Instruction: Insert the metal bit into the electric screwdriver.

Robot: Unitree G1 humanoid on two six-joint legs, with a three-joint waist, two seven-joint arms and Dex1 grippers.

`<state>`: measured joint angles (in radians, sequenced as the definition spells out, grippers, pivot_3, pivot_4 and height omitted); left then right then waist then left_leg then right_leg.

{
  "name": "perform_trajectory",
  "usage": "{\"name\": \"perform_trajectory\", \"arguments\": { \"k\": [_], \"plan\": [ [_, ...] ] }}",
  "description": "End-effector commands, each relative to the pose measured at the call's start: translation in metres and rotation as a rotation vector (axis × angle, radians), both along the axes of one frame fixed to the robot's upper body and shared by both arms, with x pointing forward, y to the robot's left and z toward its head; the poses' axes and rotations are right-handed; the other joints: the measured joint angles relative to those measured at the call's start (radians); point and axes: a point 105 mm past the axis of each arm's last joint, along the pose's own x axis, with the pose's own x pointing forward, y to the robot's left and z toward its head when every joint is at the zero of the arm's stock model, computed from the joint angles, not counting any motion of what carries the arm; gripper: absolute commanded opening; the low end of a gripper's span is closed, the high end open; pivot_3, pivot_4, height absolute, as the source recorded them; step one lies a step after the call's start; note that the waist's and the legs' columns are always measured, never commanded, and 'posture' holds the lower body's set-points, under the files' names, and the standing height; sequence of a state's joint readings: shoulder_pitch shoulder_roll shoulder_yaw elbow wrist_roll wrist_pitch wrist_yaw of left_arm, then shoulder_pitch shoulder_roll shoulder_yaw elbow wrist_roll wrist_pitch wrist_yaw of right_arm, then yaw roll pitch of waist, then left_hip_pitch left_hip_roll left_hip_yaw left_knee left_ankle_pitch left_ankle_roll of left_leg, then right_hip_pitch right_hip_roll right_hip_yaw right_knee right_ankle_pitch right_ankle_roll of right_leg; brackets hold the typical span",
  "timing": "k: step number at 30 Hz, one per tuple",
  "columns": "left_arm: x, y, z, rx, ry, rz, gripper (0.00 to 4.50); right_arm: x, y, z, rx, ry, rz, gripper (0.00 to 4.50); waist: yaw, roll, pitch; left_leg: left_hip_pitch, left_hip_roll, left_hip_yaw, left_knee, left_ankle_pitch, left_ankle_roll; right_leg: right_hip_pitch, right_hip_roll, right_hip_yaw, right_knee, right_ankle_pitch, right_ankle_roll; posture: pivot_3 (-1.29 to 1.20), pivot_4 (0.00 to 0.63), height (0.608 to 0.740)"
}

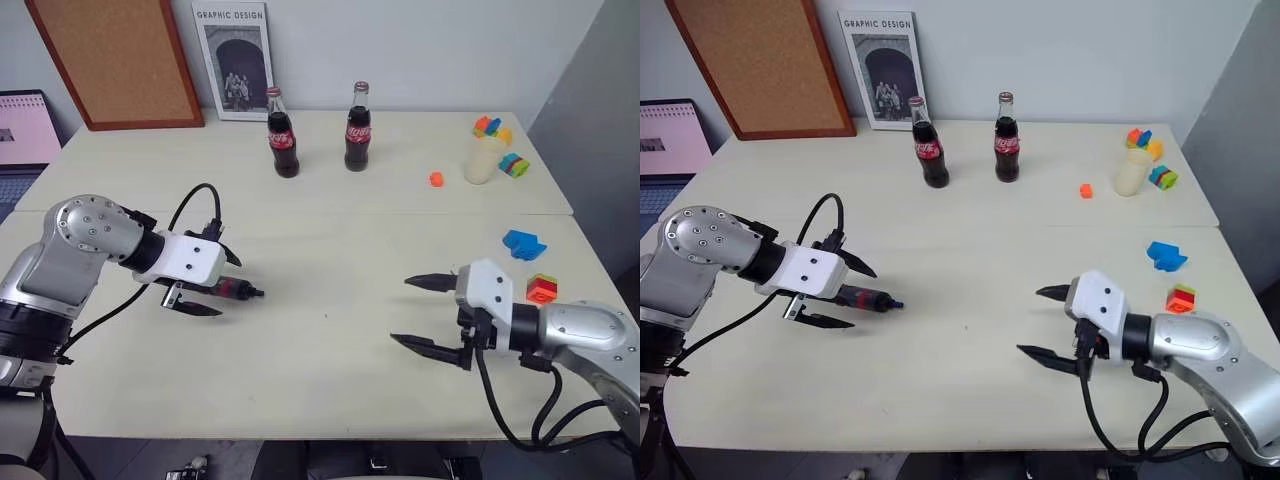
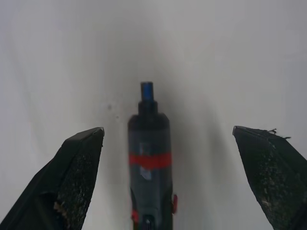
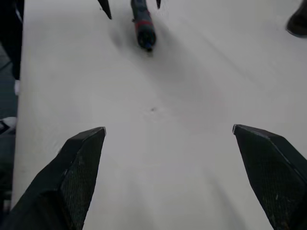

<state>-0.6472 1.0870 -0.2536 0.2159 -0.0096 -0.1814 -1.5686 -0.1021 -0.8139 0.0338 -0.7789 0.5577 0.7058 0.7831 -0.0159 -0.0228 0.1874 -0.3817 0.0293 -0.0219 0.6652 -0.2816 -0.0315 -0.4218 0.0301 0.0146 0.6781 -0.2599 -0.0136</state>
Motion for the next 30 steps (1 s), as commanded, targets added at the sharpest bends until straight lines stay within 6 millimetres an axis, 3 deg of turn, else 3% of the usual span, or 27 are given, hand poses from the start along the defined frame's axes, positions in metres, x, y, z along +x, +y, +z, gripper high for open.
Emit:
{"name": "perform_trajectory", "arguments": {
  "k": [1,12,20,30],
  "plan": [
    [0.006,0.006,0.002,0.078,-0.018,-0.011,4.5,-0.007,0.008,-0.003,0.011,-0.018,0.026,4.47,-0.001,0.0,0.0,0.0,0.0,0.0,0.0,0.0,0.0,0.0,0.0,0.0,0.0,0.0,0.0,0.0,0.15,0.74],
    [0.027,-0.003,-0.024,0.115,0.015,0.005,4.5,-0.011,0.024,-0.007,0.031,-0.015,0.06,4.47,-0.011,0.0,0.0,0.001,0.0,0.0,0.001,0.0,0.0,0.0,0.0,0.0,0.002,0.0,0.0,0.0,0.15,0.74],
    [0.041,-0.008,-0.031,0.118,-0.025,0.048,4.5,-0.012,0.027,-0.005,0.029,-0.024,0.063,4.47,-0.011,-0.001,0.0,0.001,0.0,0.0,0.001,0.0,0.0,0.0,0.0,0.0,0.002,0.0,0.0,0.0,0.15,0.74],
    [0.029,-0.012,-0.048,0.112,0.037,0.036,2.38,-0.011,0.027,-0.004,0.012,-0.041,0.054,4.5,-0.011,0.0,-0.001,0.002,0.0,-0.001,0.001,0.0,0.0,0.001,0.0,0.0,0.003,0.0,0.0,0.0,0.15,0.74]
  ]
}}
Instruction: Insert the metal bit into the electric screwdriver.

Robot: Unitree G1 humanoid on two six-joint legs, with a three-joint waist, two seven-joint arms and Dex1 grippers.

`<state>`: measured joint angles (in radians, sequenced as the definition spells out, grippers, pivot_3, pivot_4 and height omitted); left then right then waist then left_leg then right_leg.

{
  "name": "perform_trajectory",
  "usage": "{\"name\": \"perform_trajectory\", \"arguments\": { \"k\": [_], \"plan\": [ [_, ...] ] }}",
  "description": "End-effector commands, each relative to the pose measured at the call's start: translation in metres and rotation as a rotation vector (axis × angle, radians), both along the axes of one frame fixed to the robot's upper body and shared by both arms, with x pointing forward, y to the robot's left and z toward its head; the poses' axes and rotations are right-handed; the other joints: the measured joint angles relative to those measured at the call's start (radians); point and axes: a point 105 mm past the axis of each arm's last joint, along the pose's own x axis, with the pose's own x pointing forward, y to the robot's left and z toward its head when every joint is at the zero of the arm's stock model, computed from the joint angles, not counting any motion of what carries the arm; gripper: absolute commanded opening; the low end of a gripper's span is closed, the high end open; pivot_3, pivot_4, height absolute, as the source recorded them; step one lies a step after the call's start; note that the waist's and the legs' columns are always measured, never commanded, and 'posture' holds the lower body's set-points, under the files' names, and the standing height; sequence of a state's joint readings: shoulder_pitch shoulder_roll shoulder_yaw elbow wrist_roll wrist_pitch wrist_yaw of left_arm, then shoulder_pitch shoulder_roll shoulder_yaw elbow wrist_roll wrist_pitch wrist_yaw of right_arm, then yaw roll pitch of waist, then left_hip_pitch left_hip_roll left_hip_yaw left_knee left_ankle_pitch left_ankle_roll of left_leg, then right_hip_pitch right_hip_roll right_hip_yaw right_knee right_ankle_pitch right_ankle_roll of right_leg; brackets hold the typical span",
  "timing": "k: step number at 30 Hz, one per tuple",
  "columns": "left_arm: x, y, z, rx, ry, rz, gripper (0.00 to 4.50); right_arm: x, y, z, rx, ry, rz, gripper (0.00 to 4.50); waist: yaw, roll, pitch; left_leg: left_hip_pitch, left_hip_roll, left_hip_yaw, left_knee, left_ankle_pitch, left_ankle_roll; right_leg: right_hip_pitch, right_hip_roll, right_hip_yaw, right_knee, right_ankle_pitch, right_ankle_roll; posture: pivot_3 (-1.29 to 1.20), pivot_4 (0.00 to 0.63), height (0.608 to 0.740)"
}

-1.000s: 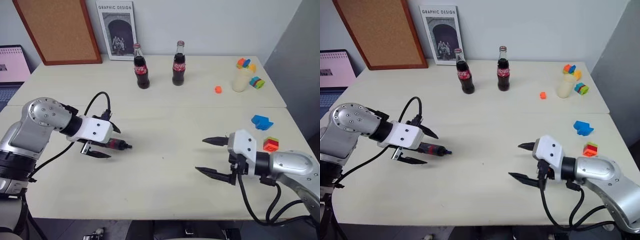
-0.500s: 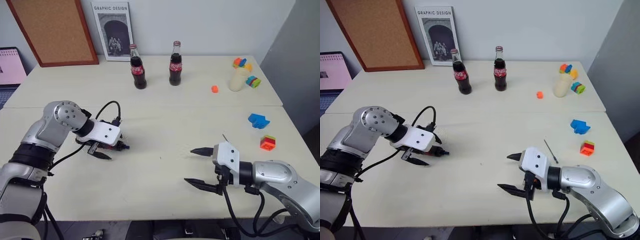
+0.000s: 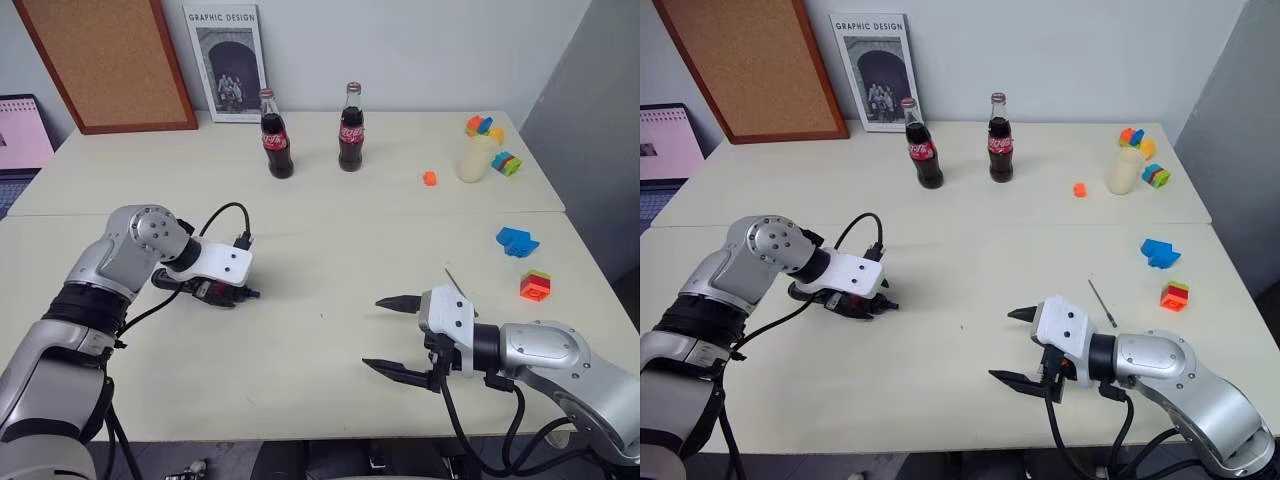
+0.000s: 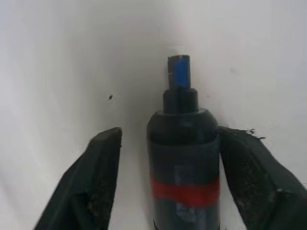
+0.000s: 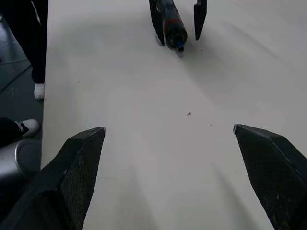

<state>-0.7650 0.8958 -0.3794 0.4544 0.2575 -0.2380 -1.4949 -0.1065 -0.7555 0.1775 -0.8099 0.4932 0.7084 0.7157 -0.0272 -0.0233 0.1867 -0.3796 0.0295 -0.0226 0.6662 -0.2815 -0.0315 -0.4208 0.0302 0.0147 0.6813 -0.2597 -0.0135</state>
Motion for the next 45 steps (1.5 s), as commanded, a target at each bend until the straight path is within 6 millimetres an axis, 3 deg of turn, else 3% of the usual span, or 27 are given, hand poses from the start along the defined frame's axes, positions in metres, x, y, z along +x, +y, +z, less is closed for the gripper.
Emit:
{"name": "perform_trajectory", "arguments": {
  "k": [1,2,4,10,13,15,18,22,26,31,34,38,45],
  "plan": [
    [-0.004,-0.001,-0.005,-0.006,0.009,0.0,2.25,-0.002,0.003,0.011,0.001,-0.058,0.02,4.5,0.0,0.0,0.0,0.0,0.0,0.0,0.0,0.0,0.0,0.0,0.0,0.0,0.0,0.0,0.0,0.0,0.15,0.74],
    [-0.004,0.0,-0.006,0.002,0.006,-0.004,1.89,-0.002,0.003,0.011,0.0,-0.058,0.021,4.5,0.001,0.0,0.0,0.001,0.0,0.0,0.0,0.0,0.0,0.0,0.0,0.0,0.0,0.0,0.0,0.0,0.15,0.74],
    [-0.007,0.003,-0.009,0.014,0.016,-0.011,1.63,-0.001,0.004,0.012,0.007,-0.059,0.022,4.5,0.001,0.0,0.0,0.001,0.0,0.0,0.0,0.0,0.0,0.001,0.0,0.0,0.001,0.0,0.0,0.0,0.15,0.74],
    [-0.004,0.0,-0.004,-0.026,-0.02,-0.018,1.63,0.0,0.003,0.021,0.043,-0.061,0.015,4.5,0.0,0.0,-0.001,0.001,0.0,0.0,0.0,0.0,0.0,0.001,0.0,0.0,0.001,0.0,0.0,0.0,0.15,0.74],
    [0.006,-0.033,0.023,-0.256,-0.072,-0.007,1.63,0.001,-0.006,0.029,0.054,-0.064,-0.008,4.5,0.006,0.0,-0.001,0.001,0.0,0.0,0.001,0.0,0.0,0.001,0.0,0.0,0.001,0.0,0.0,0.0,0.15,0.74],
    [0.019,-0.066,0.056,-0.531,-0.155,0.028,1.63,0.0,-0.013,0.035,0.066,-0.061,-0.022,4.5,0.02,0.0,-0.001,-0.002,0.0,-0.001,0.004,0.0,0.0,0.001,-0.001,-0.003,0.001,0.0,0.0,0.0,0.15,0.74],
    [0.032,-0.096,0.099,-0.86,-0.214,0.116,1.63,-0.006,-0.02,0.044,0.096,-0.04,-0.032,4.5,0.04,-0.001,0.0,-0.008,0.0,-0.003,0.012,0.0,0.0,0.001,-0.004,-0.007,0.001,0.001,0.001,0.0,0.15,0.74],
    [0.032,-0.119,0.116,-1.066,-0.206,0.175,1.63,-0.012,-0.025,0.052,0.109,-0.016,-0.032,4.5,0.024,-0.001,0.0,-0.01,-0.001,-0.002,0.014,0.0,0.0,0.0,-0.007,-0.001,-0.001,0.003,0.005,0.0,0.15,0.74],
    [0.027,-0.144,0.132,-1.304,-0.151,0.238,1.63,-0.006,-0.033,0.063,0.114,-0.049,-0.076,4.5,0.017,-0.001,0.0,-0.006,-0.002,-0.001,0.013,0.0,0.0,0.001,-0.008,0.002,0.0,0.004,0.007,0.0,0.15,0.74],
    [0.011,-0.165,0.123,-1.451,-0.078,0.323,1.63,0.006,-0.038,0.085,0.158,-0.11,-0.12,4.5,0.014,-0.001,0.0,-0.004,-0.002,-0.001,0.013,0.0,0.0,0.002,-0.008,0.002,0.001,0.005,0.007,0.0,0.15,0.74],
    [0.011,-0.17,0.115,-1.488,-0.099,0.39,1.63,0.008,-0.039,0.094,0.181,-0.128,-0.125,4.5,0.013,-0.001,0.0,-0.004,-0.001,-0.001,0.013,0.0,0.0,0.002,-0.006,0.001,0.001,0.005,0.007,0.0,0.15,0.74],
    [0.019,-0.174,0.094,-1.505,-0.218,0.455,1.63,0.012,-0.034,0.103,0.203,-0.147,-0.119,4.5,0.015,-0.001,0.0,-0.003,-0.002,0.0,0.012,0.0,0.0,0.003,-0.006,0.002,0.001,0.005,0.007,0.0,0.15,0.74],
    [0.02,-0.173,0.055,-1.465,-0.223,0.516,1.63,0.012,-0.029,0.104,0.196,-0.136,-0.09,4.5,0.023,-0.001,0.0,-0.004,-0.003,0.001,0.013,0.0,0.0,0.003,-0.007,0.002,-0.001,0.005,0.007,0.0,0.15,0.74]
  ]
}}
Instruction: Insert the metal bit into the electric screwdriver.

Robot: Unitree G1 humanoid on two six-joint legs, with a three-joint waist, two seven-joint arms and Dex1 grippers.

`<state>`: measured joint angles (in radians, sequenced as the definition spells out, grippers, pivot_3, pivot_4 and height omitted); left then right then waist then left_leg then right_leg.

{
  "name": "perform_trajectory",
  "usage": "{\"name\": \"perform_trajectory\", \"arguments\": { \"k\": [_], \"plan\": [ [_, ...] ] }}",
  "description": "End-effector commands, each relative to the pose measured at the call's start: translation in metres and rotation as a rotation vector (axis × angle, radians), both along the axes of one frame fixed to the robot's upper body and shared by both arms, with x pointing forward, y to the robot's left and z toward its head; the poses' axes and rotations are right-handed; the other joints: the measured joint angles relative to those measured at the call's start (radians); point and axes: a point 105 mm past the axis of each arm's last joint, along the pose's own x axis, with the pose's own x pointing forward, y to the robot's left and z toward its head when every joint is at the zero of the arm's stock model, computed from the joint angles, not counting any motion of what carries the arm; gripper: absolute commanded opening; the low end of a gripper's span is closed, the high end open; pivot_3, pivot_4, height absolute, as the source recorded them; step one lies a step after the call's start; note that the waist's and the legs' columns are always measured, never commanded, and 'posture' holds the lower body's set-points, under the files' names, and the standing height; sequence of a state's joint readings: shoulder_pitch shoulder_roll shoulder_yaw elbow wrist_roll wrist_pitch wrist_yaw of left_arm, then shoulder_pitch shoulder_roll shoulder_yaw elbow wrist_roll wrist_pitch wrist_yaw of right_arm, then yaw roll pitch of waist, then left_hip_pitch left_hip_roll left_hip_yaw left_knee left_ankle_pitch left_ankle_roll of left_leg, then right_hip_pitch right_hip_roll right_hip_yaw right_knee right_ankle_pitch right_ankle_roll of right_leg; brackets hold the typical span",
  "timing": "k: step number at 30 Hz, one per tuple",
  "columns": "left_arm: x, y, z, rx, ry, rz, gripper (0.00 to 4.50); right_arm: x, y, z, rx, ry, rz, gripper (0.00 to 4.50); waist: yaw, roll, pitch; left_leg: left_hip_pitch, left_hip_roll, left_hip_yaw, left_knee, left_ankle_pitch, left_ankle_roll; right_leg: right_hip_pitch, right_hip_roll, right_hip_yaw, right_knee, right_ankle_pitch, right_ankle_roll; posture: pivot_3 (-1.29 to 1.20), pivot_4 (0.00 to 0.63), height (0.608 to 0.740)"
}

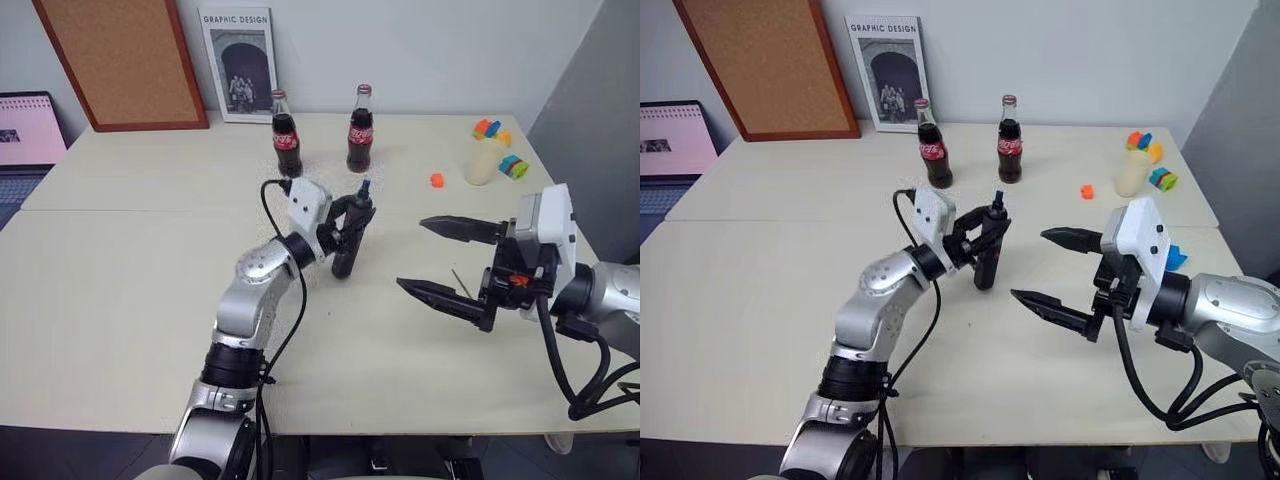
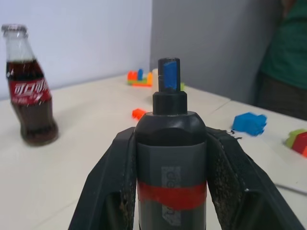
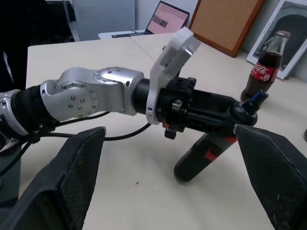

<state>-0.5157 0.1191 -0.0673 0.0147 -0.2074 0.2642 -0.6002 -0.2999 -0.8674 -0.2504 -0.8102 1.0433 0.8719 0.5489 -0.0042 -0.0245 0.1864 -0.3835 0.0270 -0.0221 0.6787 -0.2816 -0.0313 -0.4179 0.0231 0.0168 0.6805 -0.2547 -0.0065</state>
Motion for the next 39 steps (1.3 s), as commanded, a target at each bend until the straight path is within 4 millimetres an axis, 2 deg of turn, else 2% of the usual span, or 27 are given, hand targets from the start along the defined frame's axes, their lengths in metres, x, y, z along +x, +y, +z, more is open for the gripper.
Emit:
{"name": "perform_trajectory", "arguments": {
  "k": [1,7,14,20,23,26,28,32,36,39],
  "plan": [
    [-0.002,0.002,-0.007,-0.002,-0.032,0.028,1.63,-0.002,0.003,0.006,-0.012,-0.024,0.021,4.5,0.0,0.0,0.0,0.0,0.0,0.0,0.0,0.0,0.0,0.0,0.0,0.0,0.0,0.0,0.0,0.0,0.15,0.74],
    [-0.007,0.015,-0.01,0.015,-0.092,0.099,1.63,-0.004,0.008,0.001,-0.043,-0.019,0.046,4.5,-0.002,0.0,0.0,0.004,0.0,0.0,0.0,0.0,0.0,0.006,0.0,0.0,0.0,0.0,0.0,0.0,0.15,0.74],
    [-0.016,0.045,-0.026,0.034,-0.012,0.186,1.63,-0.003,0.01,-0.002,-0.05,-0.015,0.052,4.5,-0.015,0.001,0.0,0.007,0.002,-0.001,-0.001,0.0,0.0,0.009,0.001,-0.001,0.0,0.0,0.0,0.0,0.15,0.74],
    [-0.021,0.046,-0.025,0.028,-0.001,0.186,1.63,0.002,0.008,-0.006,-0.081,-0.02,0.031,4.5,-0.025,0.001,0.0,0.01,0.002,0.0,-0.002,0.0,0.0,0.011,0.001,-0.001,0.0,0.0,0.0,0.0,0.15,0.74],
    [-0.021,0.043,-0.021,0.028,-0.013,0.175,1.63,0.016,-0.004,-0.013,-0.136,-0.02,-0.067,4.5,-0.025,0.001,0.0,0.011,0.002,0.0,-0.002,0.0,0.0,0.012,0.001,-0.001,0.0,0.0,0.0,0.0,0.15,0.74],
    [-0.023,0.036,-0.016,0.033,-0.038,0.146,1.63,0.033,-0.026,-0.027,-0.174,0.047,-0.223,4.5,-0.025,0.0,-0.001,0.011,0.001,0.0,-0.002,0.0,0.0,0.012,0.001,-0.001,0.0,0.0,0.0,0.0,0.15,0.74],
    [-0.025,0.032,-0.015,0.036,-0.051,0.132,1.63,0.048,-0.047,-0.046,-0.194,0.163,-0.382,4.5,-0.024,0.0,-0.001,0.01,0.001,0.0,-0.002,0.0,0.0,0.012,0.001,-0.001,-0.001,0.0,0.0,0.0,0.15,0.74],
    [-0.028,0.022,-0.014,0.042,-0.076,0.106,1.63,0.061,-0.076,-0.072,-0.298,0.276,-0.611,4.5,-0.024,0.0,-0.001,0.009,0.002,0.001,-0.003,0.0,0.0,0.011,0.0,0.0,-0.001,0.0,0.0,0.0,0.15,0.74],
    [-0.027,0.019,-0.013,0.035,-0.08,0.112,1.63,0.067,-0.087,-0.085,-0.395,0.312,-0.717,4.5,-0.024,0.0,-0.001,0.009,0.002,0.0,-0.003,0.0,0.0,0.01,-0.001,0.0,-0.001,0.0,0.0,0.0,0.15,0.74],
    [-0.026,0.018,-0.012,0.031,-0.09,0.119,1.63,0.069,-0.089,-0.101,-0.412,0.447,-0.762,4.5,-0.025,0.0,-0.001,0.008,0.001,0.0,-0.003,0.0,0.0,0.009,0.0,0.0,-0.001,0.0,0.0,0.0,0.15,0.74]
  ]
}}
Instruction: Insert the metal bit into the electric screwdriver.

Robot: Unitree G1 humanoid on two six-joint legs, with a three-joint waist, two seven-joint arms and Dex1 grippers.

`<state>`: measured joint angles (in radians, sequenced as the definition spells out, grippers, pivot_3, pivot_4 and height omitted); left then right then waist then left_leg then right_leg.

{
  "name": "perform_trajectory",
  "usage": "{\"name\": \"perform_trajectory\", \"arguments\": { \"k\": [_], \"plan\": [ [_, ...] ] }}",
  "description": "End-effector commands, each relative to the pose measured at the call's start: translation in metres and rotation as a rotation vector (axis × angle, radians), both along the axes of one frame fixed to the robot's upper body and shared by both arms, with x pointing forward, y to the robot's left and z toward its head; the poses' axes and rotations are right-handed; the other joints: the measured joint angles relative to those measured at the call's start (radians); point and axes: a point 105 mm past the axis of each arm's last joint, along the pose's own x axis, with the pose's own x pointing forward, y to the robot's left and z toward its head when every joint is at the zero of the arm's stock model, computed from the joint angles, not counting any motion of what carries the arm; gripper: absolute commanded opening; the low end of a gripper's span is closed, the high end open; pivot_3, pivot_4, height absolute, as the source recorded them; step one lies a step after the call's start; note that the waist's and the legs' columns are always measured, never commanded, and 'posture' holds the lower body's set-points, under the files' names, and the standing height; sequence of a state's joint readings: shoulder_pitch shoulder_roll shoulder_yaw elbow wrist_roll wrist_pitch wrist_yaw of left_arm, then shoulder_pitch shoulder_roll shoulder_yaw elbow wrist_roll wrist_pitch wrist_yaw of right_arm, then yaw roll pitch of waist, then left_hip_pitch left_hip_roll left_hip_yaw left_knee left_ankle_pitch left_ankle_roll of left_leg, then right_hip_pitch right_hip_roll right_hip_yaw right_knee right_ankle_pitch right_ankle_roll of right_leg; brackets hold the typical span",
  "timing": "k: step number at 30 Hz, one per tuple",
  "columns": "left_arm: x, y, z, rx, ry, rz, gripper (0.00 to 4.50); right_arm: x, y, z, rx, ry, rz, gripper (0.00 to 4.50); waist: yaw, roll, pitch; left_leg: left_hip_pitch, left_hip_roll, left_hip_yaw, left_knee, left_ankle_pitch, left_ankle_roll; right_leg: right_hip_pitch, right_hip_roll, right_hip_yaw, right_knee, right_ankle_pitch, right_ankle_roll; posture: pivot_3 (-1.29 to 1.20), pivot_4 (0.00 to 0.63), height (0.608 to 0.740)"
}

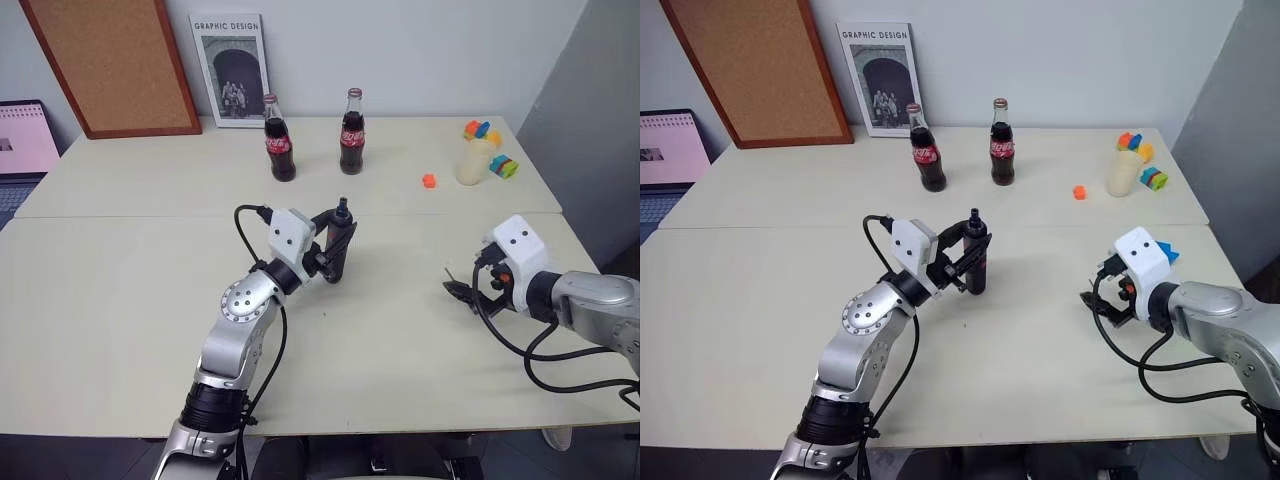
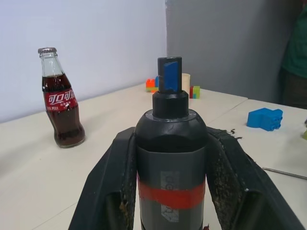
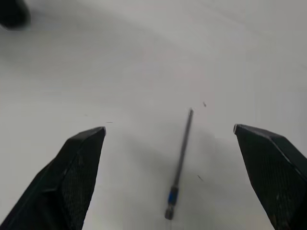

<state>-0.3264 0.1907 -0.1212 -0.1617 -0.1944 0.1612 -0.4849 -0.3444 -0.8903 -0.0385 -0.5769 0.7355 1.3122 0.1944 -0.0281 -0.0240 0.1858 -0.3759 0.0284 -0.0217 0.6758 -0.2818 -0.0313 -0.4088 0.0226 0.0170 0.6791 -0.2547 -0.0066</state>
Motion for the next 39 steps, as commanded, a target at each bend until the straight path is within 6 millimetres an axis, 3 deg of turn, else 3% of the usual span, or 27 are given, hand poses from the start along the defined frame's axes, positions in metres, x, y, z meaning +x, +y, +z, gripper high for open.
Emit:
{"name": "perform_trajectory", "arguments": {
  "k": [1,9,12,21,28,33,39],
  "plan": [
    [0.001,-0.002,-0.002,0.007,-0.005,0.012,1.63,0.006,-0.004,-0.01,0.01,0.111,-0.096,4.5,-0.001,0.0,0.0,0.0,0.0,0.0,0.0,0.0,0.0,0.0,0.0,0.0,0.0,0.0,0.0,0.0,0.15,0.74],
    [0.0,-0.004,-0.003,0.007,-0.015,0.016,1.63,0.025,-0.005,-0.02,0.038,0.232,-0.192,4.5,0.0,0.0,0.0,-0.004,0.0,0.0,0.0,0.0,0.0,-0.003,0.0,0.0,-0.001,0.0,0.0,0.0,0.15,0.74],
    [-0.001,-0.005,-0.003,0.006,-0.017,0.015,1.63,0.027,-0.007,-0.024,0.037,0.26,-0.199,4.1,0.0,0.0,0.0,-0.004,0.0,-0.001,0.0,0.0,0.0,-0.003,0.0,-0.001,-0.002,0.0,0.0,0.0,0.15,0.74],
    [0.0,-0.005,-0.005,0.001,-0.013,0.023,1.63,0.026,0.001,-0.034,0.025,0.32,-0.166,1.91,-0.001,0.0,0.0,-0.005,0.0,-0.001,0.0,0.0,0.0,-0.005,0.0,-0.001,-0.003,0.0,0.0,0.0,0.15,0.74],
    [-0.001,-0.007,-0.006,0.015,-0.019,0.013,1.63,0.028,-0.005,-0.04,0.054,0.334,-0.212,0.11,-0.001,0.0,0.0,-0.005,0.0,-0.001,0.0,0.0,0.0,-0.005,0.0,-0.001,-0.003,0.0,0.0,0.0,0.15,0.74],
    [0.0,-0.006,-0.006,0.019,-0.023,0.01,1.63,0.031,-0.005,-0.037,0.081,0.324,-0.233,0.0,-0.001,0.0,0.0,-0.005,0.0,-0.001,0.0,0.0,0.0,-0.003,0.0,-0.001,-0.003,0.0,0.0,0.0,0.15,0.74],
    [-0.007,-0.011,0.0,0.061,-0.054,-0.054,1.63,0.039,-0.003,-0.017,0.161,0.253,-0.236,0.0,-0.003,0.0,0.0,-0.004,0.0,-0.001,0.0,0.0,0.001,-0.003,0.0,-0.001,-0.003,0.001,0.001,0.0,0.15,0.74]
  ]
}}
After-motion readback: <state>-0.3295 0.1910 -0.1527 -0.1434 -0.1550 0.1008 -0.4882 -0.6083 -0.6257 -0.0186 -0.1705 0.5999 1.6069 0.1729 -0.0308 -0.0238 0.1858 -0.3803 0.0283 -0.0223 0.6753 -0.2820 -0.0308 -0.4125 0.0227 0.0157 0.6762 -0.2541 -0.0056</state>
